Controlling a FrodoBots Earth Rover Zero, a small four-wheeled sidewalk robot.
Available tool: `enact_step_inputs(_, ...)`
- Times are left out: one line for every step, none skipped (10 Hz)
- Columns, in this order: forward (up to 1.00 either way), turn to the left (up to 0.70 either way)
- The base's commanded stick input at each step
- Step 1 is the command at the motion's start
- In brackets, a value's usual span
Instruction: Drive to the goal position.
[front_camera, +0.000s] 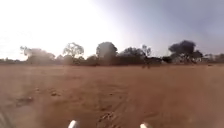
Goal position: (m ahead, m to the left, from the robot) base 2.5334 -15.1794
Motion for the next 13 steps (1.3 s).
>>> enact_step_inputs(0.68,0.0)
enact_step_inputs(0.68,0.0)
enact_step_inputs(0.68,0.0)
enact_step_inputs(0.68,0.0)
enact_step_inputs(0.68,0.0)
enact_step_inputs(0.68,0.0)
enact_step_inputs(0.68,0.0)
enact_step_inputs(0.68,0.0)
enact_step_inputs(0.68,0.0)
enact_step_inputs(0.68,0.0)
enact_step_inputs(0.68,0.0)
enact_step_inputs(0.68,0.0)
enact_step_inputs(0.68,0.0)
